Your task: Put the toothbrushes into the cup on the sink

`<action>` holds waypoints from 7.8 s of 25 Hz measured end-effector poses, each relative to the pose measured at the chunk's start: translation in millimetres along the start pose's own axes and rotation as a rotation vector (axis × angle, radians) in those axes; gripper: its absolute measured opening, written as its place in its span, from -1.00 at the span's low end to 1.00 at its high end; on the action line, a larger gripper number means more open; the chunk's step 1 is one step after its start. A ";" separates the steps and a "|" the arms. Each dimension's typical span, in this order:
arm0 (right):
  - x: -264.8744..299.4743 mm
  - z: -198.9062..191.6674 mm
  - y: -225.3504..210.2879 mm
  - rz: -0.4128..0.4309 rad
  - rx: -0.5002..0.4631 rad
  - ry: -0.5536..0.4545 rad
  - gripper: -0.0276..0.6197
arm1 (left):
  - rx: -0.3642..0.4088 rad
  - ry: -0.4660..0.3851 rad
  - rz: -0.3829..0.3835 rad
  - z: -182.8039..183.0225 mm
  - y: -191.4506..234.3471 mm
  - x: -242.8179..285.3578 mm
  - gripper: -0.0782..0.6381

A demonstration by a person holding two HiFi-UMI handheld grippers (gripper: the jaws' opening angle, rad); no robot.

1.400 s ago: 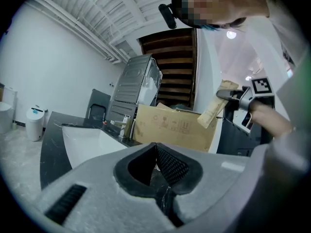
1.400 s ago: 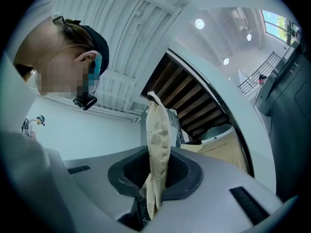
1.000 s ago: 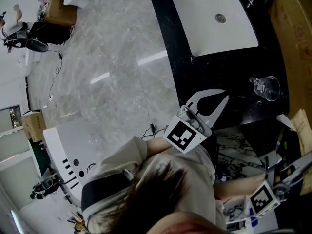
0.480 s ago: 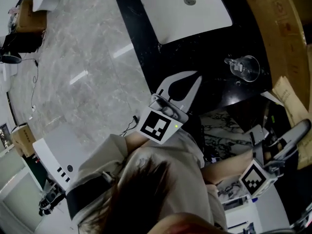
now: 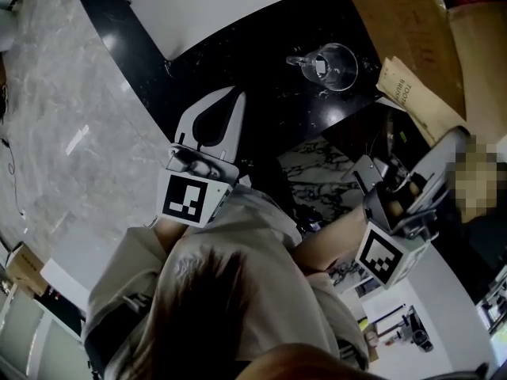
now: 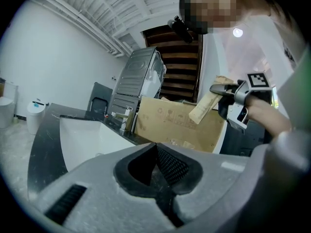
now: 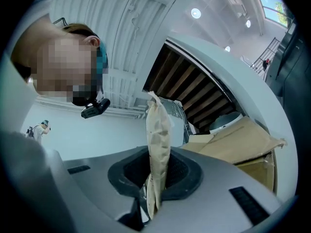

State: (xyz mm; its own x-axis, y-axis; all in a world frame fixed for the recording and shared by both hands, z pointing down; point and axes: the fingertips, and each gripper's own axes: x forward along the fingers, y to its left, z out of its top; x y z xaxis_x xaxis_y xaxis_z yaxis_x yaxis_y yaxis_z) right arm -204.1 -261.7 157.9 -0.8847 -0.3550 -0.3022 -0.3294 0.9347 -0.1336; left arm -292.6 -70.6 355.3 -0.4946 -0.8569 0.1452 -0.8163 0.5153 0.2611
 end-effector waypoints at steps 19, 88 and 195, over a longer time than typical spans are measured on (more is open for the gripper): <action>4.0 -44.7 6.9 0.035 0.041 0.104 -0.78 | -0.021 0.026 0.023 -15.4 5.5 -1.5 -0.74; -4.9 -188.4 37.3 0.159 -0.149 0.368 -0.78 | -0.025 0.007 -0.009 -10.1 -3.2 -6.3 -0.74; -122.9 43.7 -23.4 -0.121 -0.147 0.142 -0.86 | 0.048 -0.047 -0.322 58.3 -115.9 -46.3 -0.74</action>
State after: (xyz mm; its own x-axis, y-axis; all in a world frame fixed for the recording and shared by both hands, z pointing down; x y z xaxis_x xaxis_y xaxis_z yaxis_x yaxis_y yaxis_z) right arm -73.2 -240.7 157.0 -0.8697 -0.4683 -0.1556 -0.4714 0.8817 -0.0192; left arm -192.4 -90.0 262.7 -0.2209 -0.9751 0.0182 -0.9456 0.2187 0.2406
